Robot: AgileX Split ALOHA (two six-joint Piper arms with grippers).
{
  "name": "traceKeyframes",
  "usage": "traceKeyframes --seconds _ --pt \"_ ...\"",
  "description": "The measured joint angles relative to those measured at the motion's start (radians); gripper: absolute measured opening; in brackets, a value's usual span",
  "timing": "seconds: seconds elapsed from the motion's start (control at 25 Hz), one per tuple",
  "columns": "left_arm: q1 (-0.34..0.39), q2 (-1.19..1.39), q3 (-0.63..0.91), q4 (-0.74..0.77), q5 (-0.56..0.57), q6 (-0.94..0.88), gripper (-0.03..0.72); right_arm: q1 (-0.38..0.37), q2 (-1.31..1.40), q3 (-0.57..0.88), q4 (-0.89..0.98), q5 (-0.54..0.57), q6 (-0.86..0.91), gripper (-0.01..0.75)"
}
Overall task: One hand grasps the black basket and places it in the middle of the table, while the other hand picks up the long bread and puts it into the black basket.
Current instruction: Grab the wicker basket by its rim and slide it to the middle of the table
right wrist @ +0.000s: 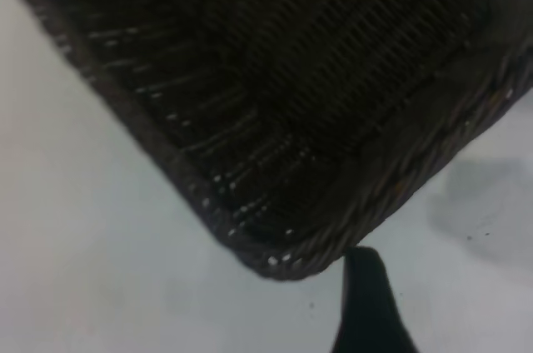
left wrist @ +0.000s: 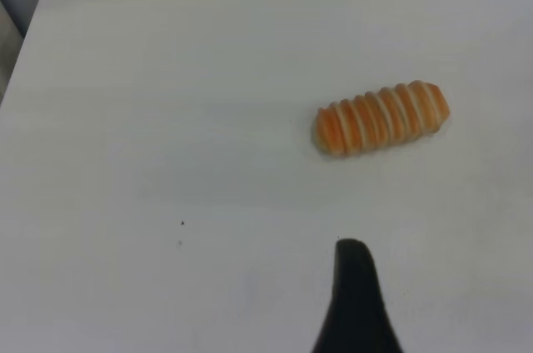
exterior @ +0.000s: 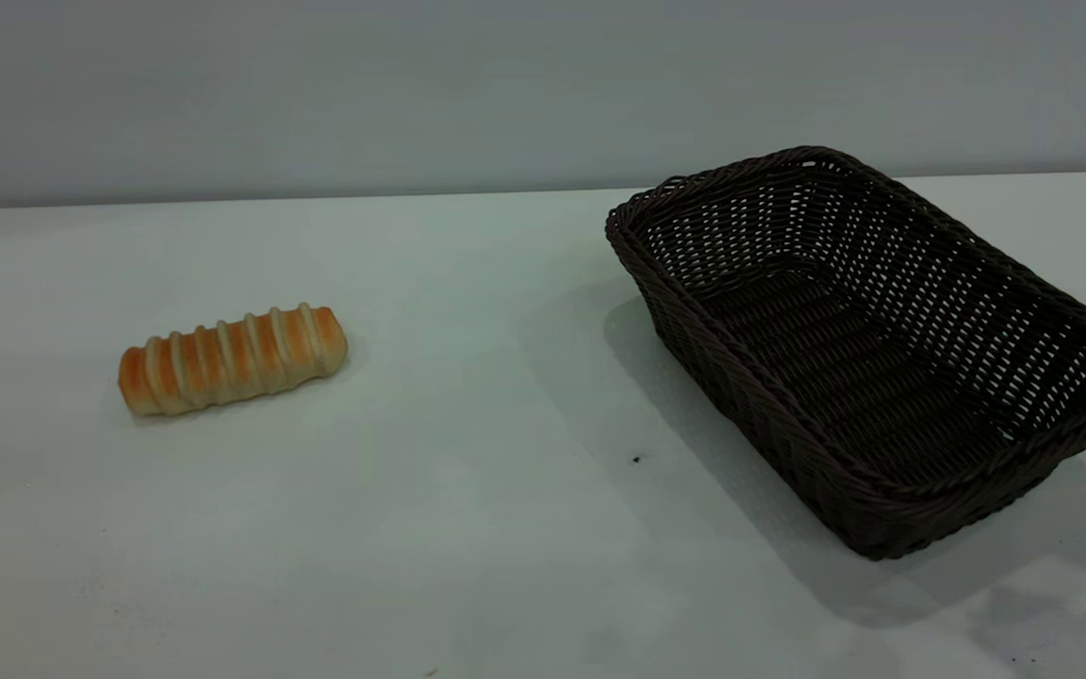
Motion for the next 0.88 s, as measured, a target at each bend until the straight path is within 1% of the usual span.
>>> traceKeyframes --seconds 0.36,0.56,0.88 --pt "0.000 0.000 0.000 0.000 0.000 -0.002 0.563 0.000 0.200 -0.003 0.219 -0.099 -0.048 0.511" --pt "0.000 0.000 0.000 0.000 0.000 -0.002 0.563 0.000 0.273 -0.058 0.293 -0.098 -0.090 0.510" --pt "0.000 0.000 0.000 0.000 0.000 -0.002 0.563 0.000 0.434 -0.141 0.397 -0.116 -0.094 0.510"
